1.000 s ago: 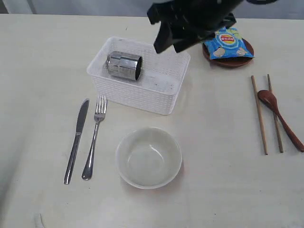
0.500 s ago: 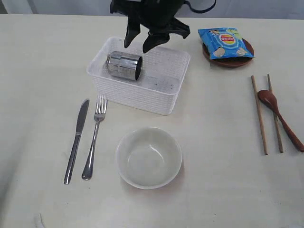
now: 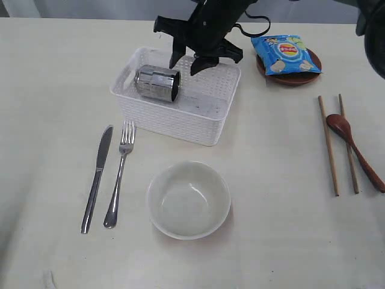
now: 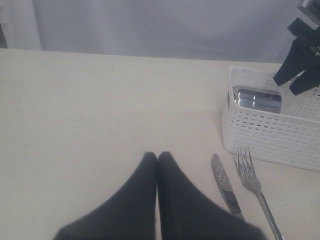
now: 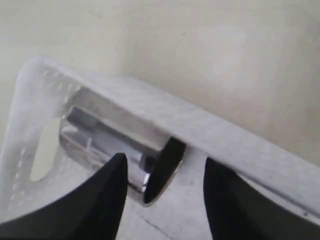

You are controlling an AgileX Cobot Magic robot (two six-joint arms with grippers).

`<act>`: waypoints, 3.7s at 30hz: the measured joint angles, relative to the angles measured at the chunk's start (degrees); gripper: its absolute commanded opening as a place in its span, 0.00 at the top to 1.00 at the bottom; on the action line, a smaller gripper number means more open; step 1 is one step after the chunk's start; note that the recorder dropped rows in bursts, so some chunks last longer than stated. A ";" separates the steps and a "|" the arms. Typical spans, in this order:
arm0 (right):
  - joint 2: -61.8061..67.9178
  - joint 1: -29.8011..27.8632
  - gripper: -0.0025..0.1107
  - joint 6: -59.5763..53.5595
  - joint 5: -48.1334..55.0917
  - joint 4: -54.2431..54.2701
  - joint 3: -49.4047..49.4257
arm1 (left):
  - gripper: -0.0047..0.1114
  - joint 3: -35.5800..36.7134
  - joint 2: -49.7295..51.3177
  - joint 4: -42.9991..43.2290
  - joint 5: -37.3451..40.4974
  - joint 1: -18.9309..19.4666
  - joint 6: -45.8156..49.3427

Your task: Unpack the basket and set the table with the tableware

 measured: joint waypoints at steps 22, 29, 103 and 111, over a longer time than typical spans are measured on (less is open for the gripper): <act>0.71 -7.46 0.57 -0.76 0.85 -11.20 -8.62 | 0.96 0.00 0.00 0.00 0.00 0.00 0.00; 0.50 -7.52 0.72 -10.74 8.77 -3.41 -9.64 | 0.96 0.00 0.00 0.00 0.00 0.00 0.00; 6.15 -8.02 0.57 -10.57 11.95 3.27 -9.99 | 0.96 0.00 0.00 0.00 0.00 0.00 0.00; 8.67 -8.02 0.57 -14.93 11.10 9.71 -9.99 | 0.96 0.00 0.00 0.00 0.00 0.00 0.00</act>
